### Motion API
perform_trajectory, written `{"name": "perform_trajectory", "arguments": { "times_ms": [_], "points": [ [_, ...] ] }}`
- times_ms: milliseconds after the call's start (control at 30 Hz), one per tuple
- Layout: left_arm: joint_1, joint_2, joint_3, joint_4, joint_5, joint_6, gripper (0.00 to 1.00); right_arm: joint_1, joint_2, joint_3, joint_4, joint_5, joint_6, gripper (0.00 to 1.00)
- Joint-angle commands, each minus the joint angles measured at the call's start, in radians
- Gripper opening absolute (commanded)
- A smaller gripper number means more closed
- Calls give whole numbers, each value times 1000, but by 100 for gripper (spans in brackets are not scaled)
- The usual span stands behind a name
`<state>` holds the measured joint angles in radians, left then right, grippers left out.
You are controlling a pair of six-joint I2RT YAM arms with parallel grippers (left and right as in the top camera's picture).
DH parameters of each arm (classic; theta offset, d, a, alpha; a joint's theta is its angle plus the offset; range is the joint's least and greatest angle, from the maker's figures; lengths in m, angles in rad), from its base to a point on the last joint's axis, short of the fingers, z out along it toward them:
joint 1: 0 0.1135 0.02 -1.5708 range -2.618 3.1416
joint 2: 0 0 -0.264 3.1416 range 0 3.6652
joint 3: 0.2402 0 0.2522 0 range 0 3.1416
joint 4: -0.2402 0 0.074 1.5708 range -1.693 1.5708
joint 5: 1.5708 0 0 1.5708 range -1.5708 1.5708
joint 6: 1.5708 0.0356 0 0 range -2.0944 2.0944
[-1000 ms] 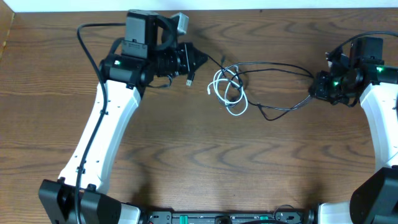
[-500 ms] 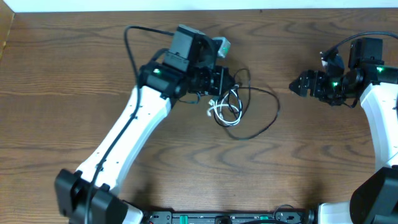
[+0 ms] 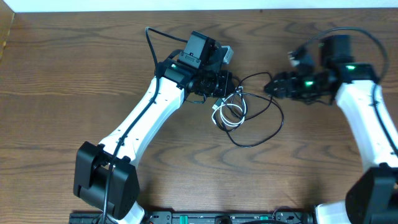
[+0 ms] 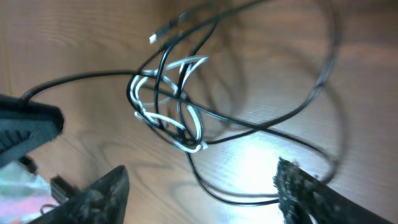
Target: Untangle cables
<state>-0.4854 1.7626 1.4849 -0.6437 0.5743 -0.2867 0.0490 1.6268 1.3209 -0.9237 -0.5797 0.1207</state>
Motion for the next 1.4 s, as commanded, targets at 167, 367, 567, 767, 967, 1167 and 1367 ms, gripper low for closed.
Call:
{"name": "perform_trajectory", "arguments": {
  "times_ms": [167, 367, 567, 767, 967, 1167, 1367],
  "points": [
    [2, -11, 4, -10, -45, -18, 8, 166, 163, -2, 62, 151, 195, 40],
    [2, -11, 4, -9, -44, -26, 8, 223, 243, -2, 148, 151, 224, 29],
    [3, -11, 4, -6, -45, -29, 8, 262, 306, -2, 241, 182, 263, 25],
    [12, -11, 4, -7, -44, -29, 8, 278, 404, -2, 270, 196, 276, 14],
    [65, -11, 4, -14, -45, -32, 8, 267, 391, 1, 269, 222, 275, 1],
    [167, -11, 4, -69, -220, -32, 8, 209, 230, 1, 193, 282, 240, 1],
    [272, -11, 4, -148, -343, -32, 70, 169, 24, 1, 117, 289, 203, 1]
  ]
}}
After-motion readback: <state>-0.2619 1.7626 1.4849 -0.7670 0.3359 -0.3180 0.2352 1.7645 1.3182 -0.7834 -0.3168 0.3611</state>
